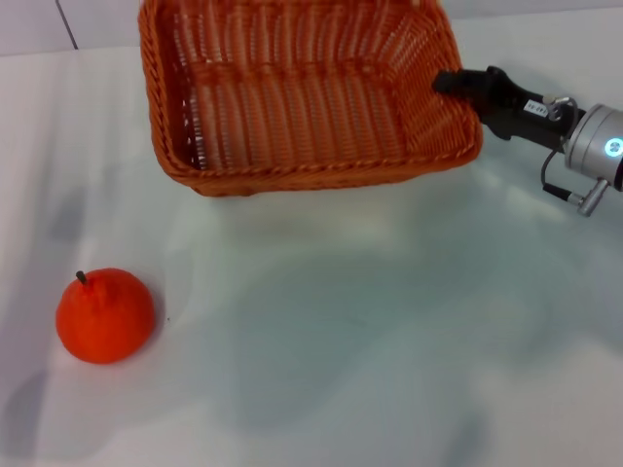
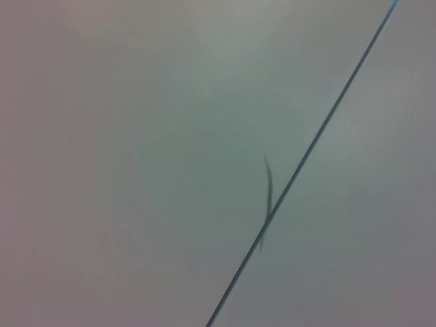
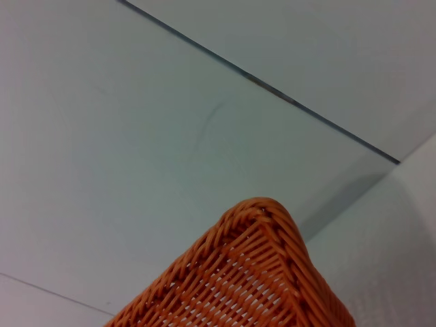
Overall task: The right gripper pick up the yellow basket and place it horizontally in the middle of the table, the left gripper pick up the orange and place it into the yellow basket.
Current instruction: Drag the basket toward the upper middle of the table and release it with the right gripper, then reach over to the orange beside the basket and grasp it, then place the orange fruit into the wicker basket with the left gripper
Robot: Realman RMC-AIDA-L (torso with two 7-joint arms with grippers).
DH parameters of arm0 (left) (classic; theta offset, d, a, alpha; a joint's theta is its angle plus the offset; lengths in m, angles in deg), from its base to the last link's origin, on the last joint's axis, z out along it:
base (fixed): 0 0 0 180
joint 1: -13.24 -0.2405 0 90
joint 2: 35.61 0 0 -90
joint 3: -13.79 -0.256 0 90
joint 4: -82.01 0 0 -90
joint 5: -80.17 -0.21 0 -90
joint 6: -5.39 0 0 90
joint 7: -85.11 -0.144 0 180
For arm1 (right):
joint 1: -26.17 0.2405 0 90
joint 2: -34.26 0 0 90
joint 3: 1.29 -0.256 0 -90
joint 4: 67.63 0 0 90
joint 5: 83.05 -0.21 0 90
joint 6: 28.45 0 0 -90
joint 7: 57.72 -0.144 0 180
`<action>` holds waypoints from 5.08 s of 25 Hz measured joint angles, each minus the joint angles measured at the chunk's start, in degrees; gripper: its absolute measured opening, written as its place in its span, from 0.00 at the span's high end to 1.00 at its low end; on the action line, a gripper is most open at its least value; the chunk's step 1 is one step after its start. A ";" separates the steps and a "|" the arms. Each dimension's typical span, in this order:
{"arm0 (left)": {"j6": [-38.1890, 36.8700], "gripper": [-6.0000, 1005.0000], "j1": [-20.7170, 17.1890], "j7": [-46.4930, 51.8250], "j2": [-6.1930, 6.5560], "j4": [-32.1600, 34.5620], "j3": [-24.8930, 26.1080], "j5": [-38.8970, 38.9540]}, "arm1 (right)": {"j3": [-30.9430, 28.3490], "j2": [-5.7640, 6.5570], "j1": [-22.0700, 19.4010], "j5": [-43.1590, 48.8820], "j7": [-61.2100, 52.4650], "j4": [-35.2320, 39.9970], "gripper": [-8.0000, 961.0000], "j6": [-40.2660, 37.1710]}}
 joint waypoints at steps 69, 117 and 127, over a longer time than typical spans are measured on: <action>-7.80 0.10 -14.94 15.58 -0.06 28.53 -25.05 -26.22 | -7.43 4.35 -5.12 -12.60 9.98 6.00 0.34 10.36; 3.65 0.79 8.40 12.24 0.07 13.90 -16.93 -17.38 | -7.44 1.87 -7.76 -14.09 10.38 4.26 0.35 14.55; 8.44 0.56 11.34 12.72 -0.14 11.78 -21.36 -17.23 | -8.17 1.99 -10.54 -14.10 10.32 4.29 0.35 17.52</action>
